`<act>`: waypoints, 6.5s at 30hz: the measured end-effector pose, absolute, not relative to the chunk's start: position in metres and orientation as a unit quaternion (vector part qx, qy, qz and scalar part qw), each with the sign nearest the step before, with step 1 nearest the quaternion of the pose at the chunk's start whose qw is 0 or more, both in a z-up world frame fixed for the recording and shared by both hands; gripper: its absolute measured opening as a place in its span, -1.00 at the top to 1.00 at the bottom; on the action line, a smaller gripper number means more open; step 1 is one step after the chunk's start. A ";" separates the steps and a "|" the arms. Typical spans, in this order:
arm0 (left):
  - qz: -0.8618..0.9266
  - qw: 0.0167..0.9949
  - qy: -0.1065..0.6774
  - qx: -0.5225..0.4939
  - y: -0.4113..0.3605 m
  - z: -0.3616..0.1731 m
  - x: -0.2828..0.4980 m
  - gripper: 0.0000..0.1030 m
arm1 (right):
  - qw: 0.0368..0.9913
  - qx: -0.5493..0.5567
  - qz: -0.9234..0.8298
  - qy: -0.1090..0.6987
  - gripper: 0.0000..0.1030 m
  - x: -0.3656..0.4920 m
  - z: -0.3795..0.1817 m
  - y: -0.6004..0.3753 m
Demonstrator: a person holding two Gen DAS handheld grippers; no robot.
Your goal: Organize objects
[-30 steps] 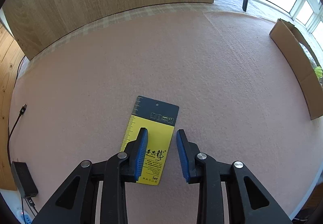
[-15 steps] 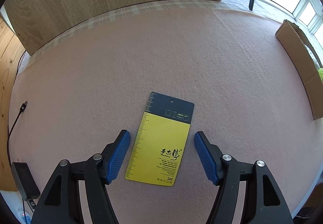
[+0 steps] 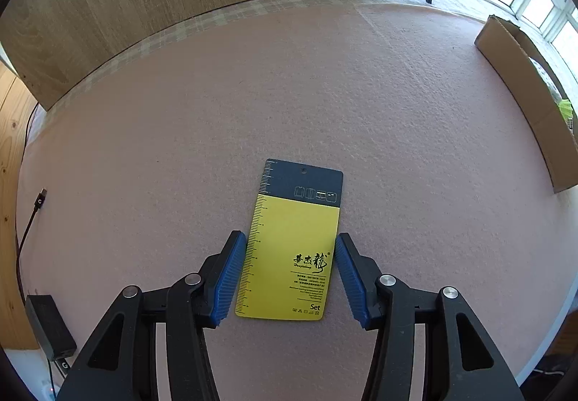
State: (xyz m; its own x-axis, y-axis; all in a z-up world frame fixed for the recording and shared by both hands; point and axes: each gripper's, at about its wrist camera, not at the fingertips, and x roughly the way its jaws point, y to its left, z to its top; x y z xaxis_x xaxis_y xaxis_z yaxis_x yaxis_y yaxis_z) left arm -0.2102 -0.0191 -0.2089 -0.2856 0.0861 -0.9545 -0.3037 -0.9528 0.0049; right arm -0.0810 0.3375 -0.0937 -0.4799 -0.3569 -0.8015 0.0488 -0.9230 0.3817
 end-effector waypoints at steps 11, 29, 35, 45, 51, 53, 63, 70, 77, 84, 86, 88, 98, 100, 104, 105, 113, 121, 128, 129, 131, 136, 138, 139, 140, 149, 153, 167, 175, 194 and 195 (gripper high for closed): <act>0.817 0.168 0.105 -0.542 0.048 -0.161 -0.205 -0.07 | 0.115 0.488 -0.850 -0.162 -0.35 -0.072 -0.089 0.357; 0.820 0.276 0.134 -0.484 0.272 -0.116 -0.256 -0.07 | 0.082 0.482 -0.857 -0.163 -0.35 -0.049 -0.084 0.423; 0.812 0.287 0.150 -0.485 0.323 -0.125 -0.279 -0.07 | 0.075 0.483 -0.856 -0.167 -0.35 -0.045 -0.085 0.442; 0.805 0.292 0.124 -0.500 0.358 -0.137 -0.309 -0.67 | 0.064 0.488 -0.853 -0.171 -0.35 -0.041 -0.092 0.463; 0.810 0.279 0.130 -0.499 0.356 -0.139 -0.309 -0.71 | 0.058 0.490 -0.852 -0.174 -0.35 -0.044 -0.094 0.468; 0.812 0.278 0.129 -0.496 0.353 -0.138 -0.307 -0.71 | 0.058 0.490 -0.852 -0.174 -0.35 -0.046 -0.094 0.467; 0.829 0.256 0.121 -0.483 0.315 -0.122 -0.288 -0.71 | 0.066 0.490 -0.854 -0.160 -0.35 -0.053 -0.090 0.449; 0.846 0.227 0.112 -0.469 0.263 -0.106 -0.254 -0.71 | 0.076 0.486 -0.858 -0.149 -0.35 -0.057 -0.084 0.427; 0.862 0.198 0.087 -0.459 0.206 -0.087 -0.216 -0.71 | 0.090 0.478 -0.863 -0.133 -0.35 -0.062 -0.073 0.397; 0.875 0.166 0.064 -0.451 0.145 -0.075 -0.172 -0.71 | 0.111 0.469 -0.869 -0.112 -0.35 -0.065 -0.065 0.356; 0.877 0.159 0.060 -0.450 0.128 -0.072 -0.161 -0.71 | 0.121 0.468 -0.869 -0.108 -0.35 -0.066 -0.064 0.342; 0.880 0.149 0.056 -0.447 0.112 -0.069 -0.149 -0.71 | 0.128 0.466 -0.869 -0.103 -0.35 -0.066 -0.062 0.329; 0.890 0.087 0.013 -0.448 0.037 -0.071 -0.094 -0.71 | 0.148 0.451 -0.878 -0.053 -0.35 -0.056 -0.053 0.264; 0.889 0.076 0.006 -0.451 0.024 -0.075 -0.085 -0.71 | 0.150 0.452 -0.878 -0.045 -0.35 -0.054 -0.053 0.253; 0.888 0.060 0.000 -0.456 0.005 -0.081 -0.068 -0.71 | 0.153 0.453 -0.878 -0.029 -0.35 -0.048 -0.055 0.233; 0.888 0.057 -0.002 -0.457 0.001 -0.082 -0.064 -0.71 | 0.153 0.453 -0.878 -0.026 -0.35 -0.046 -0.056 0.229; 0.888 0.046 -0.007 -0.458 -0.017 -0.086 -0.045 -0.71 | 0.148 0.448 -0.882 -0.007 -0.35 -0.037 -0.056 0.208; 0.890 0.043 -0.011 -0.454 -0.028 -0.083 -0.037 -0.71 | 0.142 0.445 -0.884 -0.005 -0.35 -0.031 -0.054 0.200; 0.890 0.043 -0.012 -0.453 -0.033 -0.081 -0.035 -0.71 | 0.138 0.442 -0.886 0.004 -0.35 -0.026 -0.053 0.192; 0.891 0.044 -0.012 -0.452 -0.033 -0.081 -0.034 -0.71 | 0.138 0.442 -0.886 0.004 -0.35 -0.026 -0.053 0.192; 0.891 0.045 -0.012 -0.452 -0.033 -0.080 -0.034 -0.71 | 0.138 0.443 -0.886 0.005 -0.35 -0.026 -0.053 0.191; 0.892 0.045 -0.011 -0.451 -0.034 -0.079 -0.033 -0.72 | 0.138 0.442 -0.886 0.006 -0.35 -0.023 -0.053 0.189; 0.891 0.046 -0.011 -0.451 -0.034 -0.079 -0.033 -0.71 | 0.139 0.441 -0.886 0.006 -0.35 -0.022 -0.053 0.189; 0.891 0.046 -0.011 -0.451 -0.034 -0.079 -0.033 -0.71 | 0.138 0.441 -0.887 0.006 -0.35 -0.023 -0.053 0.190; 0.892 0.046 -0.010 -0.450 -0.034 -0.078 -0.033 -0.72 | 0.138 0.441 -0.887 0.006 -0.35 -0.023 -0.053 0.190; 0.891 0.048 -0.010 -0.451 -0.033 -0.076 -0.033 -0.72 | 0.133 0.442 -0.887 0.005 -0.35 -0.023 -0.053 0.193; 0.892 0.048 -0.010 -0.450 -0.032 -0.076 -0.034 -0.72 | 0.133 0.442 -0.887 0.007 -0.35 -0.023 -0.052 0.193; 0.891 0.047 -0.010 -0.451 -0.031 -0.077 -0.033 -0.72 | 0.131 0.445 -0.886 0.005 -0.36 -0.023 -0.054 0.195; 0.891 0.046 -0.010 -0.451 -0.032 -0.078 -0.033 -0.72 | 0.132 0.446 -0.885 0.006 -0.36 -0.022 -0.056 0.194; 0.891 0.043 -0.012 -0.451 -0.032 -0.079 -0.030 -0.72 | 0.131 0.447 -0.885 0.007 -0.36 -0.021 -0.057 0.195; 0.891 0.043 -0.012 -0.451 -0.032 -0.079 -0.029 -0.72 | 0.131 0.447 -0.885 0.007 -0.36 -0.021 -0.057 0.195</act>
State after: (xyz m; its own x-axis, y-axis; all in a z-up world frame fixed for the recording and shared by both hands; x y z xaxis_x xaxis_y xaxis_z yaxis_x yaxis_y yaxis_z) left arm -0.0292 -0.0320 -0.0789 -0.5888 0.0871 -0.8036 -0.0650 -0.9961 -0.0603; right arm -0.0211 0.1952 -0.0571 -0.5666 -0.2255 -0.7925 0.2382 -0.9656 0.1045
